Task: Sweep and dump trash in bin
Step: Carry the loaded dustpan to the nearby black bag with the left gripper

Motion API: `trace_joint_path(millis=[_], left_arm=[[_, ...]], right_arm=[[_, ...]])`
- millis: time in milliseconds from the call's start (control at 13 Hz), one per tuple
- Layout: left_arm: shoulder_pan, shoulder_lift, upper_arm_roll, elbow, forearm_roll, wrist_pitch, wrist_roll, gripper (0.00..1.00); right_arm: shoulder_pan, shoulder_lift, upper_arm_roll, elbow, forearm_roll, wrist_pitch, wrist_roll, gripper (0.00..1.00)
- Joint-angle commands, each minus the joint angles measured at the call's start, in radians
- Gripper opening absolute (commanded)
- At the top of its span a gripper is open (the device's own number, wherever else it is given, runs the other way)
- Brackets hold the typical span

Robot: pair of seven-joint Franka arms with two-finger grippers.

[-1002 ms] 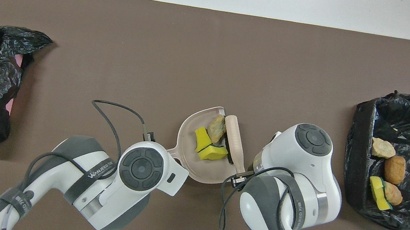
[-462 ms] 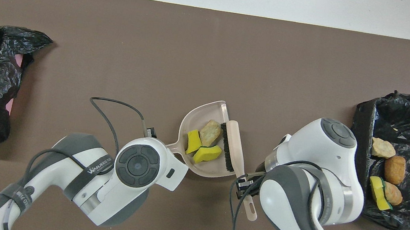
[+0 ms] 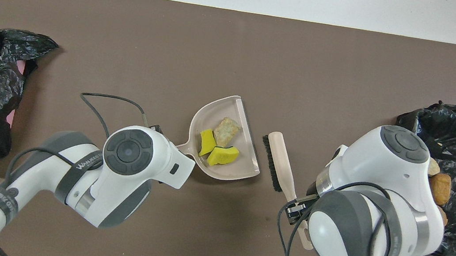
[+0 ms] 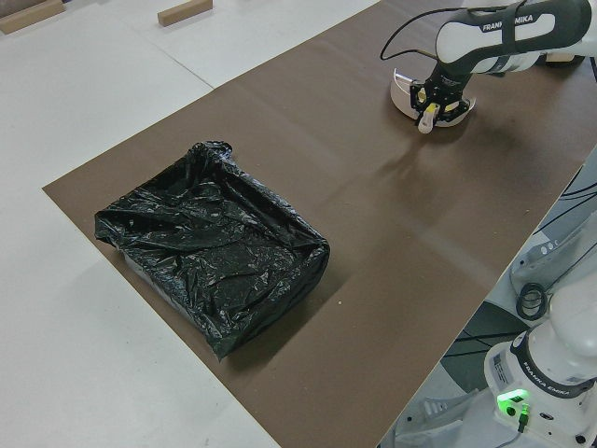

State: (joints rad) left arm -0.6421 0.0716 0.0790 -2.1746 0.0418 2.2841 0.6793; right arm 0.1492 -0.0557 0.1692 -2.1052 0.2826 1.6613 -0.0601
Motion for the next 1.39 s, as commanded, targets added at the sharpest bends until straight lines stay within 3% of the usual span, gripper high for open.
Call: trace_joint_path(millis=[0,308,617,925,1310], left_arm=[[0.111,0.036,-0.004,0.143,-0.049,-0.145,0.145,0.00],[0.251,0.059,-0.002,0.311,-0.089,-0.309,0.327,0.00],[0.389,0.056,0.005,0.502,-0.088,-0.491,0.480,0.00],[0.545,0.060,0.008,0.542,-0.088,-0.514,0.658,0.00],[0.774,0.060,0.008,0.544,-0.083,-0.500,1.021,0.00]], right_arm=[[0.009,-0.026,0.004,-0.002,-0.045,-0.017,0.058,0.00],[0.117,-0.059,0.012,-0.050,-0.014,0.076,0.210,0.00],[0.283,-0.046,0.012,-0.087,0.050,0.167,0.567,0.00],[0.459,-0.013,0.012,-0.133,0.067,0.333,0.747,0.00],[0.518,0.060,0.012,-0.154,0.067,0.385,0.709,0.00]])
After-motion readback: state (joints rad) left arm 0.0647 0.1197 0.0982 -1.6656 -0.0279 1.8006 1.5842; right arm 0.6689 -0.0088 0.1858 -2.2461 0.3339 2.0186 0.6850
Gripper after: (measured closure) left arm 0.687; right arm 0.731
